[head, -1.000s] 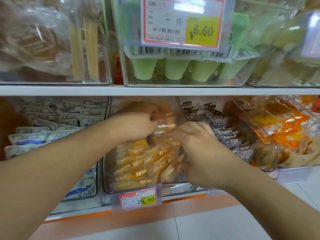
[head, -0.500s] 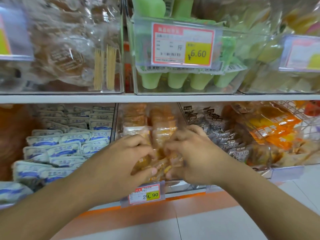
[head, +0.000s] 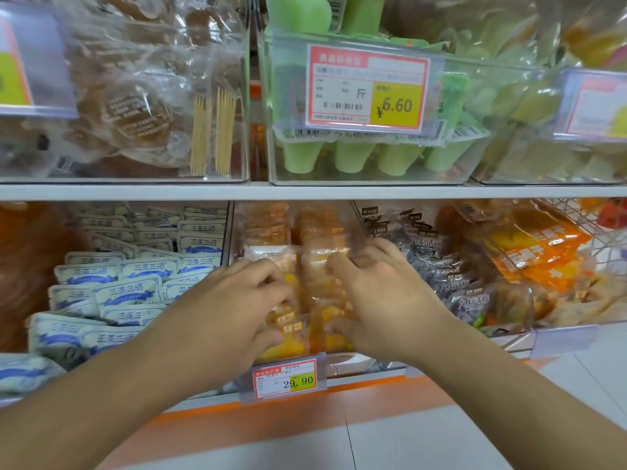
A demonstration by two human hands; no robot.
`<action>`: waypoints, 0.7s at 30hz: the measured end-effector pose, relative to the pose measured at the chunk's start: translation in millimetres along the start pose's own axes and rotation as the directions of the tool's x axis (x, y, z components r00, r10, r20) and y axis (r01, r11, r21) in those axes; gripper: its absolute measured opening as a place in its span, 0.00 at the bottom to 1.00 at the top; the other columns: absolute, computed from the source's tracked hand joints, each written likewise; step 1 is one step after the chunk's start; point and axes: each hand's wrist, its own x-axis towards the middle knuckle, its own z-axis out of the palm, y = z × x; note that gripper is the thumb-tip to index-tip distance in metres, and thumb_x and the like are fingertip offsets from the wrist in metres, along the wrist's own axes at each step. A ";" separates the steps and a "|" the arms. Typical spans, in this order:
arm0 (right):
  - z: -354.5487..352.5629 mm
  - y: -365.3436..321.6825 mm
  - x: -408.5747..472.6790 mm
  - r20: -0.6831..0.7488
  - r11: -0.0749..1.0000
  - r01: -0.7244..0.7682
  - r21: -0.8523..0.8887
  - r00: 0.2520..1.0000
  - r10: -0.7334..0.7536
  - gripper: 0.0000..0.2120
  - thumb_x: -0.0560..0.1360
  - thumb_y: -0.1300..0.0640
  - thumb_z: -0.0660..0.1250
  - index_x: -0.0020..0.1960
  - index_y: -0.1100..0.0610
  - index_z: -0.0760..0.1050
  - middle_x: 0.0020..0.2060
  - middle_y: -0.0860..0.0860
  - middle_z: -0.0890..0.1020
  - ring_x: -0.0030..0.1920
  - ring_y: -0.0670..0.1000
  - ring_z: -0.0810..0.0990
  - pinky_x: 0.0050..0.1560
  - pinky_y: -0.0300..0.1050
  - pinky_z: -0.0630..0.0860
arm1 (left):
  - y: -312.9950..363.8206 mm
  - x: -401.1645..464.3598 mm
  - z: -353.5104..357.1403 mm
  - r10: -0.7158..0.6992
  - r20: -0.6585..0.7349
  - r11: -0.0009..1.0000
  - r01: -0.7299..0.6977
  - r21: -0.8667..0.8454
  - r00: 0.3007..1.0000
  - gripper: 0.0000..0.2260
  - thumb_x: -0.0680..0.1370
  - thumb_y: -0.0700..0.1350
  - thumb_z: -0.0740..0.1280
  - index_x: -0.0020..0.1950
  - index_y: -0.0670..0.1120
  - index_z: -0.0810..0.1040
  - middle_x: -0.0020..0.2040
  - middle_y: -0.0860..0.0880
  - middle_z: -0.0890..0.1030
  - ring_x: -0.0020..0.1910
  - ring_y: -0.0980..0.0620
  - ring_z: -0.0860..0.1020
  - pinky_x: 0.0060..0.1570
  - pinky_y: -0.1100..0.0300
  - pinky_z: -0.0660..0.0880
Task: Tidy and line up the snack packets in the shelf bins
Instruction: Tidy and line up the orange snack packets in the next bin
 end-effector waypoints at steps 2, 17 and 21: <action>1.8 1.6 -1.8 0.021 0.997 0.045 0.059 0.999 -0.046 0.35 0.69 0.39 0.76 0.71 0.50 0.70 0.53 0.47 0.83 0.62 0.54 0.76 0.78 0.50 0.55 | -2.2 2.8 0.2 0.001 -0.015 1.000 -0.001 0.006 1.000 0.17 0.77 0.60 0.69 0.65 0.62 0.74 0.62 0.64 0.70 0.64 0.59 0.67 0.65 0.62 0.65; 2.9 -18.9 -0.6 -0.003 0.936 0.105 0.335 0.994 -0.111 0.32 0.73 0.35 0.69 0.75 0.42 0.71 0.66 0.42 0.78 0.70 0.49 0.72 0.74 0.52 0.65 | -43.6 -14.1 -12.7 -0.176 0.032 0.978 0.179 -0.106 0.984 0.42 0.67 0.78 0.62 0.77 0.66 0.53 0.76 0.69 0.53 0.76 0.62 0.57 0.76 0.59 0.56; 9.9 -29.7 10.4 -0.064 0.946 0.147 0.288 0.989 -0.134 0.15 0.76 0.40 0.69 0.60 0.44 0.83 0.50 0.44 0.84 0.57 0.50 0.78 0.64 0.48 0.70 | -37.6 -17.5 -8.5 -0.270 -0.027 0.952 0.262 -0.158 0.963 0.51 0.65 0.78 0.59 0.81 0.58 0.45 0.79 0.64 0.45 0.79 0.61 0.52 0.76 0.60 0.57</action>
